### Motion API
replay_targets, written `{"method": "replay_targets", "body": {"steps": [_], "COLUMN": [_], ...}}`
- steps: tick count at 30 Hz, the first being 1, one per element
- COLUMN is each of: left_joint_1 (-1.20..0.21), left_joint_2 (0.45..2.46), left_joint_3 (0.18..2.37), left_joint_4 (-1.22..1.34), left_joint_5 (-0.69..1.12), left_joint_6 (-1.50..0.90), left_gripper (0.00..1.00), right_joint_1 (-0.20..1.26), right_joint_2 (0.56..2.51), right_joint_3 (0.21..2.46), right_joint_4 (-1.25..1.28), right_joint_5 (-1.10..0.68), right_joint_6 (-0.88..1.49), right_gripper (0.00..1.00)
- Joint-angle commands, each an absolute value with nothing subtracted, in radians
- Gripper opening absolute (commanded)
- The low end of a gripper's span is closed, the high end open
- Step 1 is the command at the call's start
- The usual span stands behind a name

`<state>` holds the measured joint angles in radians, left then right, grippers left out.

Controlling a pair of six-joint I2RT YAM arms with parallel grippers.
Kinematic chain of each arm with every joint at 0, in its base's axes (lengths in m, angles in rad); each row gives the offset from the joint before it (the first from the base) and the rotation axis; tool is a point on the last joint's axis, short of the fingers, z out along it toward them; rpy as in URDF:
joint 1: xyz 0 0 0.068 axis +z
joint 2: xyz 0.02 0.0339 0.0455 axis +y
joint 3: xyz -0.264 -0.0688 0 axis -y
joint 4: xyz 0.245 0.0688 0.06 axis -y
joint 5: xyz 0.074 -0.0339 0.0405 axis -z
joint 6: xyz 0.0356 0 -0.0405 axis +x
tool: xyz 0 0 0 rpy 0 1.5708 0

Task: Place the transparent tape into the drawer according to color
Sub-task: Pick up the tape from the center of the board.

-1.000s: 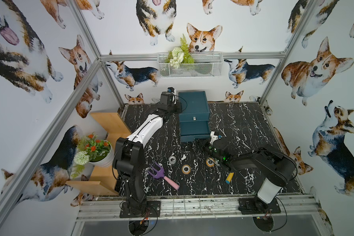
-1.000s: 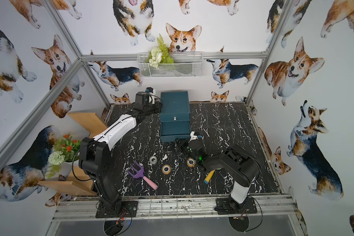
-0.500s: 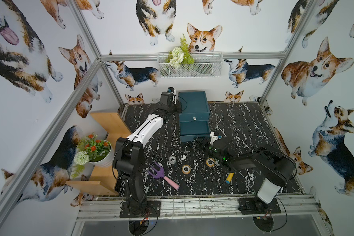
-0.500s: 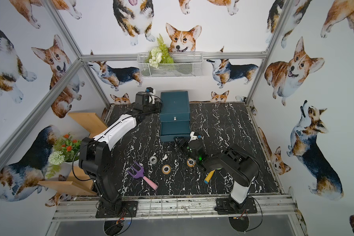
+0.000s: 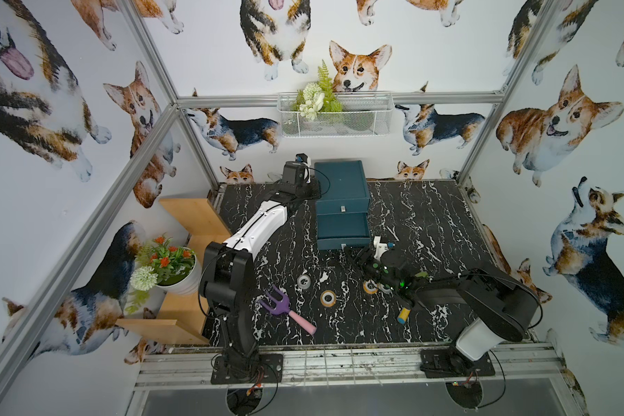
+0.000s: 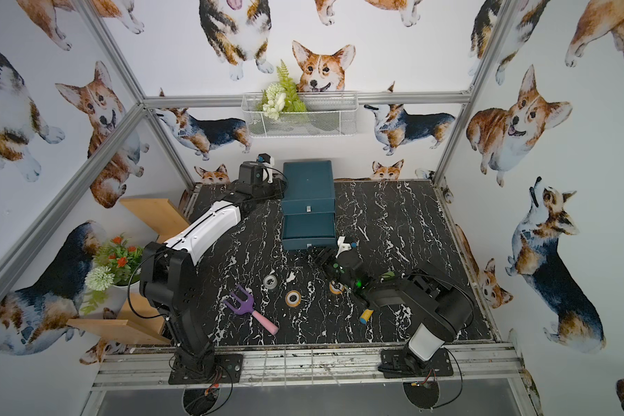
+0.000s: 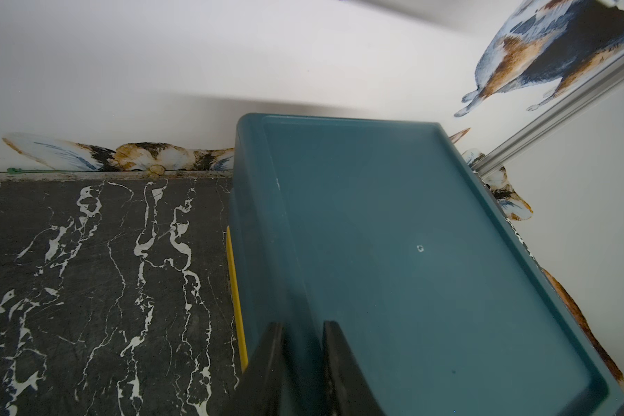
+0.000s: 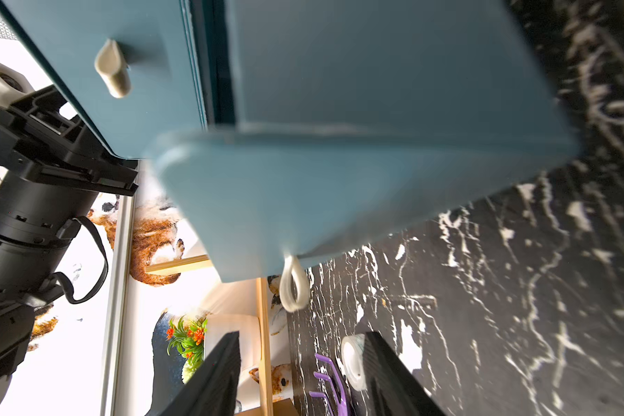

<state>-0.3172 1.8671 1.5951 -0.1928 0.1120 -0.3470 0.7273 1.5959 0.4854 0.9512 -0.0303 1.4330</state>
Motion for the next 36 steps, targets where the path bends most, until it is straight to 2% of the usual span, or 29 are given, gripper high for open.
{"method": "replay_targets", "body": {"steps": [1,12,19,26,32,36], "left_joint_1": [-0.319,-0.317,-0.317,-0.327,-0.343,-0.362], "left_joint_2": [1.880,1.786,1.691,1.578,1.420,1.334], "left_joint_3": [1.584,1.601,1.586,1.537,1.330,1.183], "left_joint_4": [-0.423,-0.430,-0.422,-0.406,-0.340,-0.301], "left_joint_5": [0.108,0.080,0.079,0.101,0.117,0.131], "left_joint_6": [-0.324,-0.315,-0.326,-0.379,-0.445,-0.483], "left_gripper": [0.24,0.27,0.40,0.45,0.60,0.76], "right_joint_1": [0.729,0.721,0.719,0.718,0.717,0.718], "right_joint_2": [1.560,1.431,1.328,1.242,1.150,1.126], "right_joint_3": [0.468,0.446,0.482,0.527,0.522,0.515], "right_joint_4": [0.912,0.818,0.641,0.407,0.207,0.094], "right_joint_5": [-0.053,-0.165,-0.170,-0.139,-0.062,-0.026], "right_joint_6": [1.408,1.293,1.137,0.963,0.804,0.717], "right_gripper": [0.59,0.59,0.59,0.60,0.60,0.62]}}
